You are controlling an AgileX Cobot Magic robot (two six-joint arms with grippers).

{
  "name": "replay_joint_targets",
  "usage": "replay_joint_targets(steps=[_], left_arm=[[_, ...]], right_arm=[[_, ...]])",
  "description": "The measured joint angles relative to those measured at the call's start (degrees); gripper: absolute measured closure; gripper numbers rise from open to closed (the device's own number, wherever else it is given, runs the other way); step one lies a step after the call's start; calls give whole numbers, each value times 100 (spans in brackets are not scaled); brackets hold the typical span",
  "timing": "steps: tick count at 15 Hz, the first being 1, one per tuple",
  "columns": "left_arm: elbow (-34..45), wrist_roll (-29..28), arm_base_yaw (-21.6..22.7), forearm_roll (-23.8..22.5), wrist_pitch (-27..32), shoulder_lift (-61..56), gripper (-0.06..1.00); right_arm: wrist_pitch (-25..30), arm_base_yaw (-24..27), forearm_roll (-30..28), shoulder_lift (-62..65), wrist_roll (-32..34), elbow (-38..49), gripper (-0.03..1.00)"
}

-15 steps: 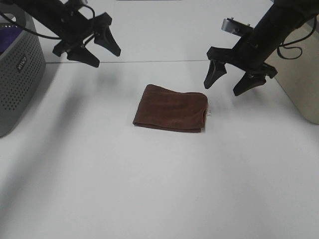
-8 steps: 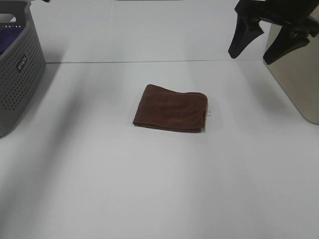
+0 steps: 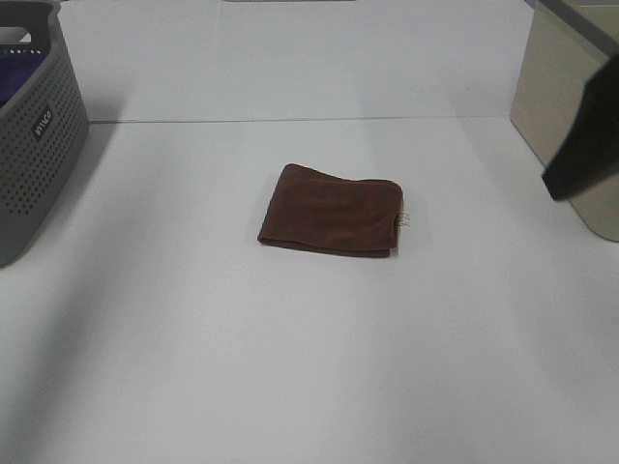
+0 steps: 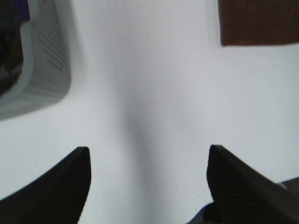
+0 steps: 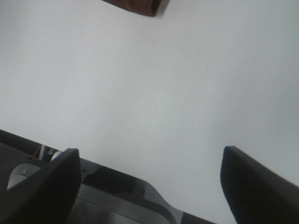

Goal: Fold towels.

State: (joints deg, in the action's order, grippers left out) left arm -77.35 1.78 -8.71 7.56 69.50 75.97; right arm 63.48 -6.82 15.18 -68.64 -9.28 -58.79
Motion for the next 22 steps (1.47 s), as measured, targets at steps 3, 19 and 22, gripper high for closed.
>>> replay_joint_targets(steps=[3, 19, 22], left_arm=[[1828, 0, 0, -11, -355, -1375, 27], [4830, 928, 0, 298, -928, -5592, 27], [4830, 928, 0, 315, -928, -5592, 27]], right_arm=[[-69, 0, -350, 1238, -11, 1180, 19], [-229, 0, -533, 4171, -17, 2962, 19], [-235, 0, -917, 4171, 109, 2962, 19]])
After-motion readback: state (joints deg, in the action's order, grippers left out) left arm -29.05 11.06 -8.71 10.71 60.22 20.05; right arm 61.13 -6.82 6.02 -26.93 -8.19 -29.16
